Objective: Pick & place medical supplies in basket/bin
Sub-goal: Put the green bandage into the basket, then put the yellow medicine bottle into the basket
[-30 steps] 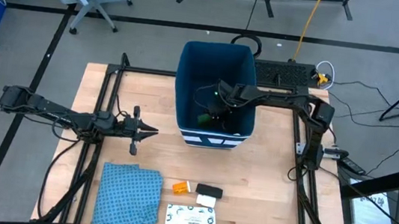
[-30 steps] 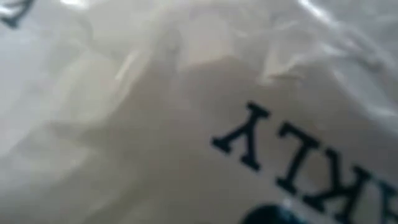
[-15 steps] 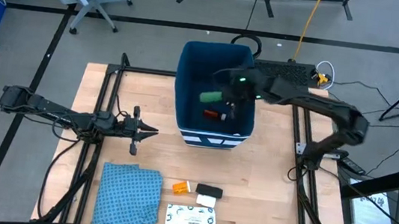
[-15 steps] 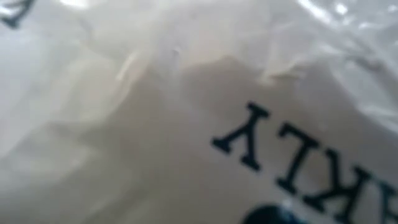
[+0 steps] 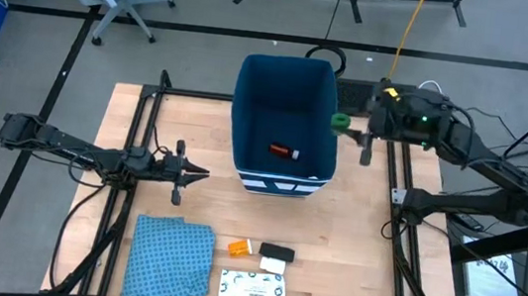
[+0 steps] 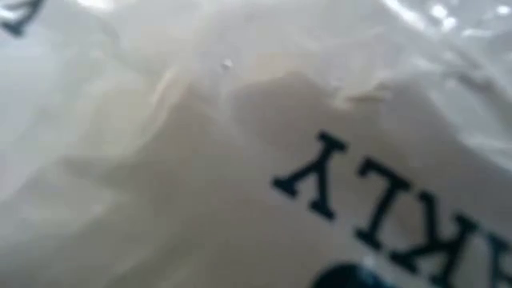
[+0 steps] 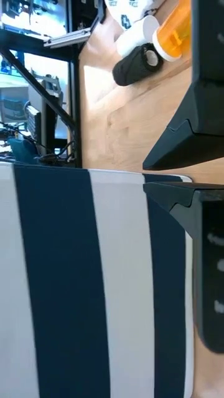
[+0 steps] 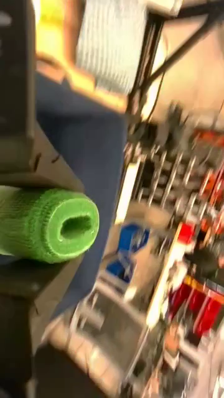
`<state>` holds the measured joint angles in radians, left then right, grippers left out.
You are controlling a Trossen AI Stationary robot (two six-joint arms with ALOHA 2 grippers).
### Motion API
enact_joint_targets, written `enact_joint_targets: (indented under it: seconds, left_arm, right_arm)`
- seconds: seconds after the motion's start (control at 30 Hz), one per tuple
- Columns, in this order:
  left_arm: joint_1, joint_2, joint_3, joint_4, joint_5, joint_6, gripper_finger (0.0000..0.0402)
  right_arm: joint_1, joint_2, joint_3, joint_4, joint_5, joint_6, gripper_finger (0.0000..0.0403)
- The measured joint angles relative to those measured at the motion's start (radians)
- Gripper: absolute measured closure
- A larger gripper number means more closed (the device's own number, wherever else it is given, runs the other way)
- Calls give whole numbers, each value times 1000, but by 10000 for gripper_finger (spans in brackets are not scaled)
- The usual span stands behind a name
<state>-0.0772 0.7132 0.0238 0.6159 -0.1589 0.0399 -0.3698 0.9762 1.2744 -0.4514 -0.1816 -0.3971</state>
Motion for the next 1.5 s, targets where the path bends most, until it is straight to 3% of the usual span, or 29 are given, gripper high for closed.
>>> enact_joint_targets:
  seconds: [0.07, 0.17, 0.27, 0.37, 0.47, 0.6, 0.8, 0.9, 1.0, 1.1, 1.23, 1.37, 1.5]
  left_arm:
    - [0, 0, 0, 18, -4, 0, 355]
    - [0, 0, 0, 41, -5, 0, 355]
    - [0, 0, 0, 42, -7, 1, 355]
    - [0, 0, 0, 40, -7, 18, 355]
    - [0, 0, 0, 38, -6, 30, 355]
    - [0, 0, 0, 21, -6, 33, 355]
    - [0, 0, 0, 7, -6, 29, 355]
    - [0, 0, 0, 7, -6, 25, 355]
    - [0, 0, 0, 7, -6, 18, 355]
    - [0, 0, 0, 7, -6, 13, 355]
    - [0, 0, 0, 6, -6, 14, 355]
    - [0, 0, 0, 6, -6, 13, 355]
    - [0, 0, 0, 6, -6, 8, 355]
  right_arm:
    - [-22, -6, -36, 29, 22, -8, 304]
    - [-45, 31, -91, 118, -55, -6, 362]
    - [-55, 101, -136, 223, -129, 16, 368]
    - [-56, 189, -163, 254, -133, 12, 363]
    - [-56, 281, -186, 257, -133, -19, 318]
    - [-56, 362, -186, 319, -137, -42, 229]
    - [-56, 401, -186, 418, -123, 11, 106]
    - [-56, 396, -185, 415, -106, 29, 77]
    - [-51, 364, -185, 411, -107, 46, 73]
    - [-12, 290, -185, 410, -111, 62, 86]
    - [73, 165, -185, 401, -137, 82, 132]
    - [133, 18, -185, 331, -136, 100, 206]
    - [159, -126, -192, 225, -136, 160, 308]
